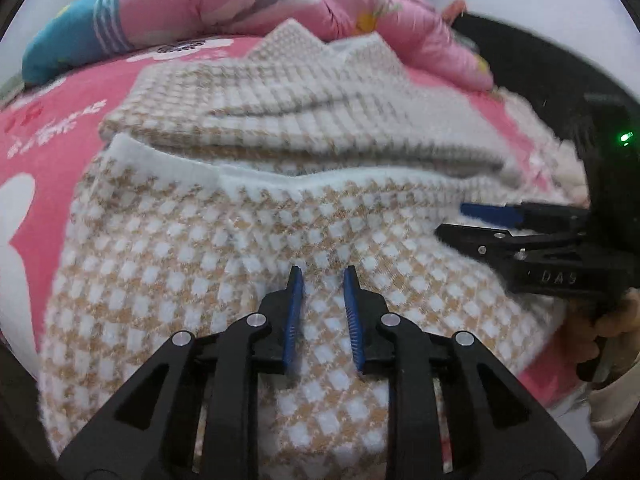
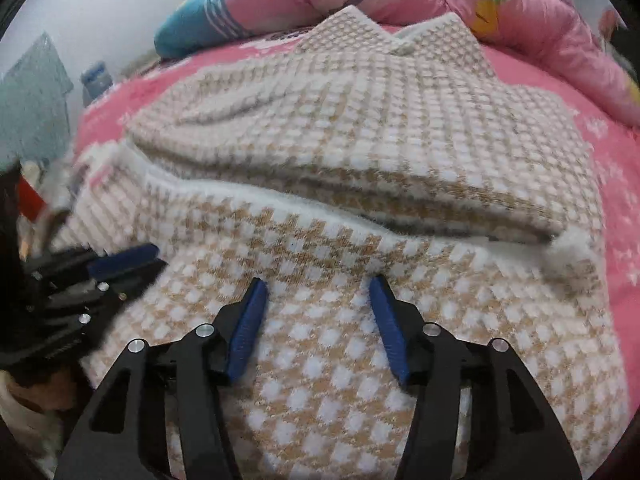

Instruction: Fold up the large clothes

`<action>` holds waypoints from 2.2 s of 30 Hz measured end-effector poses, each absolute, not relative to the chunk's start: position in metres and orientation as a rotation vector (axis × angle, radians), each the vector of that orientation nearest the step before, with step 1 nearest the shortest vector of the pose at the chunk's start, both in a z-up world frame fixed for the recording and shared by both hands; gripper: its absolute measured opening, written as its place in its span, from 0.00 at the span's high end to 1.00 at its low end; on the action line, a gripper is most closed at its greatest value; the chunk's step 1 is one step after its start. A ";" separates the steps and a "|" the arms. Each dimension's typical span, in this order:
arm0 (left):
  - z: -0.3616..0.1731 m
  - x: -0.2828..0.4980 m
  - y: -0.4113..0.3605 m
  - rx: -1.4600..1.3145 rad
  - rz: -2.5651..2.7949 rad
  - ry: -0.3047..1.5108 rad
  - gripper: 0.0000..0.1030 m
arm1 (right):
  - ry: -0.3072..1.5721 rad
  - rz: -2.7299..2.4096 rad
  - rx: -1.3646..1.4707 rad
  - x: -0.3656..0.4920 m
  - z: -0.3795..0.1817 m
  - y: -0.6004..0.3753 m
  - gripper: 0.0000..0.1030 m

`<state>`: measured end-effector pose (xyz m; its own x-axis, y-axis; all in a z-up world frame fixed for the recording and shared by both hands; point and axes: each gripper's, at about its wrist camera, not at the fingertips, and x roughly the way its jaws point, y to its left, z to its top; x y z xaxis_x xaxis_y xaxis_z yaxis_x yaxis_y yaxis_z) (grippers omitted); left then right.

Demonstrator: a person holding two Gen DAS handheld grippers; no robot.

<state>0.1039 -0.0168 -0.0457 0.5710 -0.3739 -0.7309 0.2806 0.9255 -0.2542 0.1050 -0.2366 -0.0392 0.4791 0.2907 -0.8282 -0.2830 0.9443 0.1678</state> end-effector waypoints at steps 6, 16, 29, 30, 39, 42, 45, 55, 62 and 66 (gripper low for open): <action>0.007 0.058 -0.005 -0.115 -0.509 0.759 0.81 | 0.936 0.360 -0.031 0.051 0.017 -0.241 0.49; -0.029 0.051 -0.026 -0.062 -0.425 0.871 0.75 | 1.057 0.297 -0.037 0.047 -0.019 -0.247 0.44; -0.036 0.030 -0.051 0.082 -0.414 0.822 0.67 | 1.071 0.246 -0.149 0.018 -0.026 -0.243 0.40; -0.036 0.027 -0.047 0.069 -0.415 0.826 0.66 | 1.058 0.245 -0.134 0.014 -0.013 -0.248 0.40; -0.031 0.032 -0.045 -0.011 -0.406 0.832 0.63 | 1.045 0.111 -0.163 0.028 -0.042 -0.287 0.37; -0.014 0.030 -0.032 -0.057 -0.412 0.800 0.63 | 1.021 0.080 -0.179 0.027 -0.007 -0.283 0.37; 0.000 0.027 -0.014 -0.059 -0.348 0.745 0.54 | 0.917 0.145 -0.149 0.017 0.030 -0.273 0.37; -0.035 0.061 0.014 -0.043 -0.164 0.884 0.48 | 1.052 0.217 -0.113 0.040 -0.020 -0.243 0.35; -0.037 0.061 0.009 -0.058 -0.165 0.885 0.37 | 0.908 0.327 -0.144 0.030 0.024 -0.216 0.34; -0.039 0.062 0.009 -0.070 -0.175 0.893 0.36 | 1.036 0.287 -0.133 0.049 -0.033 -0.210 0.16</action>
